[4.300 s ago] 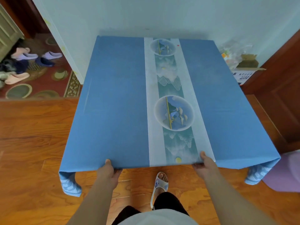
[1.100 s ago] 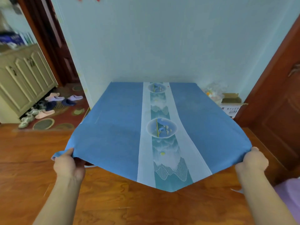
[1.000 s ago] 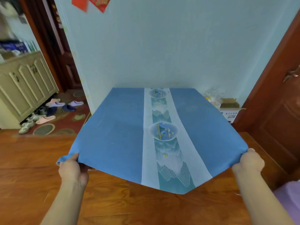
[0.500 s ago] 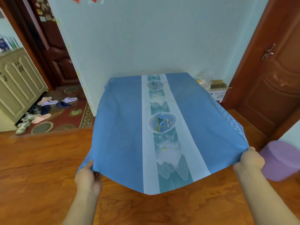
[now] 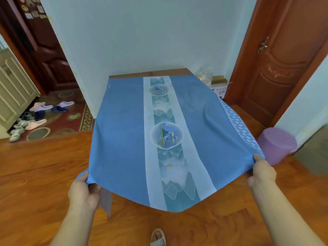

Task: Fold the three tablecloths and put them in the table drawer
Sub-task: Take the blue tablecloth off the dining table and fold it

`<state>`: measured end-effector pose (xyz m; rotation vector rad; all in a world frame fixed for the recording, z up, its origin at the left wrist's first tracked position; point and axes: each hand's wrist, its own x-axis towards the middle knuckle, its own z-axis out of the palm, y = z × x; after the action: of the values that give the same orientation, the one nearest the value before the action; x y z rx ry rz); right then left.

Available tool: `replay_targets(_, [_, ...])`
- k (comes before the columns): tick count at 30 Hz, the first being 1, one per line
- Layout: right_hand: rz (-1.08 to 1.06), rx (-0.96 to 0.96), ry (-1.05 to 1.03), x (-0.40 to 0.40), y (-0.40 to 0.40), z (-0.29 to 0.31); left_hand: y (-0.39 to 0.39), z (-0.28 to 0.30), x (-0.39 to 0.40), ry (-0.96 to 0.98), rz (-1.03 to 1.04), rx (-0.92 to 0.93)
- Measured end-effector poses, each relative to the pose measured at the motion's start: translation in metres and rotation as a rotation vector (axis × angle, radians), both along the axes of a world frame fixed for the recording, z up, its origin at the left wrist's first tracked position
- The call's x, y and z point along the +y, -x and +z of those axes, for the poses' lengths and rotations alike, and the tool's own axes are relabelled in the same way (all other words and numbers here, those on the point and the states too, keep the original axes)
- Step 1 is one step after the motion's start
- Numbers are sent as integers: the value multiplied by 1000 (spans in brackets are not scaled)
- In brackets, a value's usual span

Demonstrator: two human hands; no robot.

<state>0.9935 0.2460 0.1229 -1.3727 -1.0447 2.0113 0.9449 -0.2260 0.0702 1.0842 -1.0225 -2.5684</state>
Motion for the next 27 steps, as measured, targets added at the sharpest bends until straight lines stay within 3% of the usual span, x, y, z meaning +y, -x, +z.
replay_targets(6, [-17,-2,-33,-25,-95,8,-80,16,-28,-93,-45,81])
replay_targets(13, [-38,22,-154,-80,-201,35,-154,38,-75,-36,-58,96])
replay_targets(23, [-158,-14,-185,-238,-383,31,-286,28,-207,-61,-203,58])
replay_targets(27, [-160,-37,-238,-274,-437,59,-324,58,-234,-23,-266,105])
